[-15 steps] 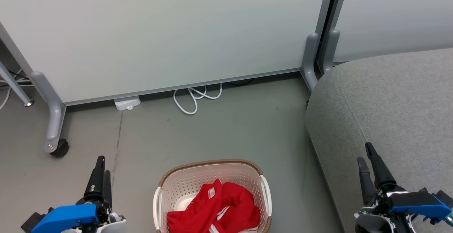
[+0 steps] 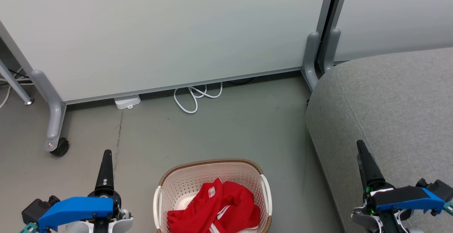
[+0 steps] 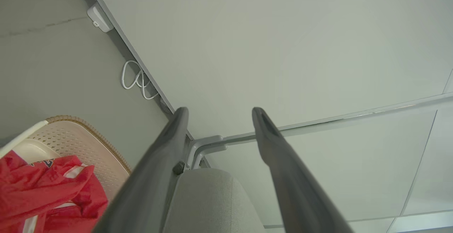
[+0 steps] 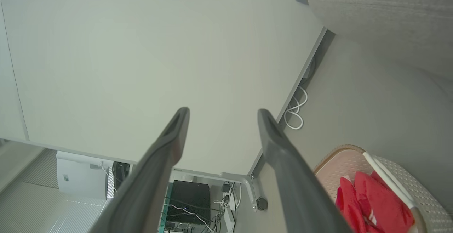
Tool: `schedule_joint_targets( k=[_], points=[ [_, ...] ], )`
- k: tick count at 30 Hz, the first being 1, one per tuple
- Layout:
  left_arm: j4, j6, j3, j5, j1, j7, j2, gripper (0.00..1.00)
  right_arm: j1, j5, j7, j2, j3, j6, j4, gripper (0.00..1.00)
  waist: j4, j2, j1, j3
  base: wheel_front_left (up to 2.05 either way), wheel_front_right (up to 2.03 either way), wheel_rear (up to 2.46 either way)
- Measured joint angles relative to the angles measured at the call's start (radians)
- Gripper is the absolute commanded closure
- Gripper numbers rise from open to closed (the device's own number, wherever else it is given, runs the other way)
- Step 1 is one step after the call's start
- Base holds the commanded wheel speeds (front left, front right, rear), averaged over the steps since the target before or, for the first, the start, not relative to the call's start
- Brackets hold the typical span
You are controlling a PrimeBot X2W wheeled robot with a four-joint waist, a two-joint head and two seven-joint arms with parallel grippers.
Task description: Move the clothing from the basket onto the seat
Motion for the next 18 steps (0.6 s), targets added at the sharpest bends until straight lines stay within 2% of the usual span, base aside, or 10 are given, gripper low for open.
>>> schedule_joint_targets(
  k=[18],
  points=[
    [-0.022, 0.051, -0.062, 0.339, 0.009, -0.067, 0.002, 0.00, -0.023, -0.306, -0.065, 0.000, 0.042, 0.000, 0.024, 0.00, 0.004, 0.0000, 0.0001, 0.001, 0.00, 0.00, 0.00]
  ],
)
